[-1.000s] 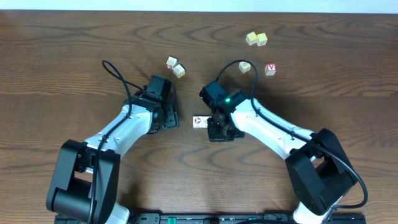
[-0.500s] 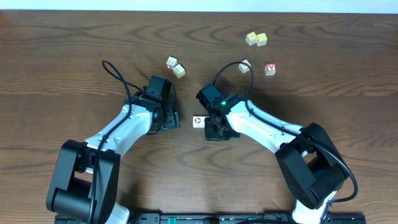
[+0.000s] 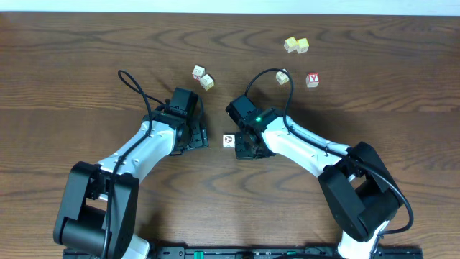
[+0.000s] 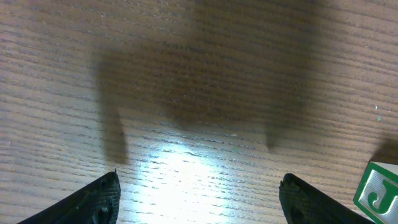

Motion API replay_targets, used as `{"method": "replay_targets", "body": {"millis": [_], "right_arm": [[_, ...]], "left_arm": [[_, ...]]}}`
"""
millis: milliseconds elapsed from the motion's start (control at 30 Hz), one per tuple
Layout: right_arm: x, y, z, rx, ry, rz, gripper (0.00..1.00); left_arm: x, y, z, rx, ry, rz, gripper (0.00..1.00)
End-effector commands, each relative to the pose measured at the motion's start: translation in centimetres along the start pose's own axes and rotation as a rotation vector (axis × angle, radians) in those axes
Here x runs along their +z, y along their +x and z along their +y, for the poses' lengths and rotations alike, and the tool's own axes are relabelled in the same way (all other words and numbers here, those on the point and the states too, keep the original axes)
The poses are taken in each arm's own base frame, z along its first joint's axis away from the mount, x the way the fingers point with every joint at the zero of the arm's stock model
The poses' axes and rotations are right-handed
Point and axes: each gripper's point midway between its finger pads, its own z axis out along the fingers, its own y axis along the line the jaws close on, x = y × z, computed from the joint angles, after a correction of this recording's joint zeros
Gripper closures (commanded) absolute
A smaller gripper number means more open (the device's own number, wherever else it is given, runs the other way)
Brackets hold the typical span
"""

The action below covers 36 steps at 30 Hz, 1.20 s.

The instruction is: Lift 4 blocks

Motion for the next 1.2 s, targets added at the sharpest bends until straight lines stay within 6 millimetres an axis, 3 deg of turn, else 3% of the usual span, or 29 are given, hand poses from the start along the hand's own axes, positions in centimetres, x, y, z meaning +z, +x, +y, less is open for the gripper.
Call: {"method": "replay_targets", "body": {"millis": [0, 467, 767, 800, 900, 967, 1033, 1067, 1167], "right_arm": [[0.3, 0.0, -0.1, -0.022, 0.019, -0.012, 0.99], [0.0, 0.1, 0.4, -0.033, -0.002, 0.004, 0.99], [-5.9, -1.0, 0.7, -0.062, -0.023, 0.005, 0.99], [-8.0, -1.8, 0.3, -0.061, -0.036, -0.021, 0.99], [-10.9, -2.8, -1.2, -0.047, -0.051, -0.064, 0.99], [-12.9, -3.6, -3.5, -0.007, -0.051, -0.098, 0.99], [-14.1, -4.4, -5.6, 0.014, -0.042, -0.125, 0.99], [-14.4, -4.7, -6.6, 0.013, -0.037, -0.132, 0.99], [-14.0, -5.1, -9.3, 0.063, -0.011, -0.118, 0.99]], "left_arm": [[-0.5, -0.3, 0.3, 0.000, -0.010, -0.018, 0.18], [-0.5, -0.3, 0.4, 0.000, -0.011, -0.016, 0.18], [-0.5, -0.2, 0.4, 0.000, -0.013, -0.011, 0.18], [-0.5, -0.1, 0.5, 0.000, -0.015, -0.008, 0.18], [-0.5, 0.1, 0.6, 0.001, -0.020, 0.000, 0.18], [-0.7, 0.2, 0.6, 0.004, -0.020, 0.002, 0.18], [-1.0, 0.3, 0.7, 0.005, -0.021, 0.003, 0.20], [-1.2, 0.3, 0.7, 0.005, -0.019, -0.002, 0.27], [-2.1, -0.1, 0.5, 0.011, -0.005, -0.027, 0.36]]}}
